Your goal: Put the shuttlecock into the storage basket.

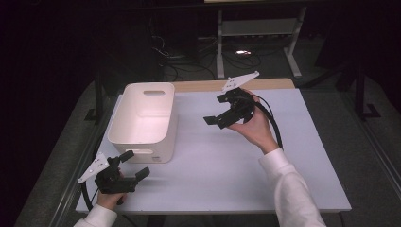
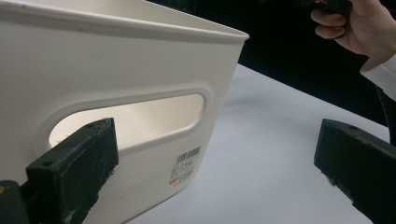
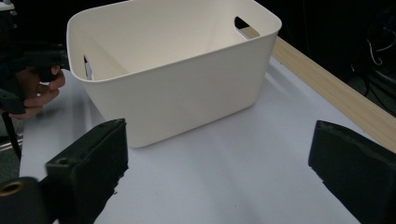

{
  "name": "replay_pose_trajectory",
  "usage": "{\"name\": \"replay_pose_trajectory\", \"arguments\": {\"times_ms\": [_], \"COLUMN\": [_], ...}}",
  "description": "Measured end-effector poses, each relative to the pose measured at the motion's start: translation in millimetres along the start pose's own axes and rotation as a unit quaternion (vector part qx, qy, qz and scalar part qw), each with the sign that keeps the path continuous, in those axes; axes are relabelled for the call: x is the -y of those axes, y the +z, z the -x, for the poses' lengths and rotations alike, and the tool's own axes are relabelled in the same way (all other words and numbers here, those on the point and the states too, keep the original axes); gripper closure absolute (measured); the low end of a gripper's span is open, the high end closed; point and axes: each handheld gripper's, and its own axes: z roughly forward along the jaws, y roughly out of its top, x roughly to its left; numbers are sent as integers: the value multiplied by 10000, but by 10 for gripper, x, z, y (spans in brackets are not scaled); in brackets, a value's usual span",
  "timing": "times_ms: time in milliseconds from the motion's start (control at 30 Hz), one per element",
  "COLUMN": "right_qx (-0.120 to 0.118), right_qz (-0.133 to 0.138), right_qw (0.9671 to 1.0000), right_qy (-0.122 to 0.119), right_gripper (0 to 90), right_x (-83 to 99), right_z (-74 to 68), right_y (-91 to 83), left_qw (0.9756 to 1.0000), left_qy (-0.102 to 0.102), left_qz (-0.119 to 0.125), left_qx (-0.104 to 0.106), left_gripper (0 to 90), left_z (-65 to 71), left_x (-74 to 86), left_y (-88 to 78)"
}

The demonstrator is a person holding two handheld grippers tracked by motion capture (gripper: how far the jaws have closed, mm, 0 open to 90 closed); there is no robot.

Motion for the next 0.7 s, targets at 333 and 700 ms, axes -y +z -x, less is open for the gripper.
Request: {"name": "replay_pose_trajectory", "arguments": {"times_ms": [333,700], "right_qx": [178,470], "right_qz": [362,531], "right_qw": [9990,9971], "right_qy": [189,280], "right_gripper": [0,0], "right_x": [165,416], "right_z": [104,166], "right_y": [-195,-397], "left_qw": [10000,10000], "left_qy": [4,-16], "left_qz": [6,14], "left_qx": [11,21], "left_gripper": [0,0], "left_z": [1,3], "left_x": [-2,0], "left_y": [6,17]}}
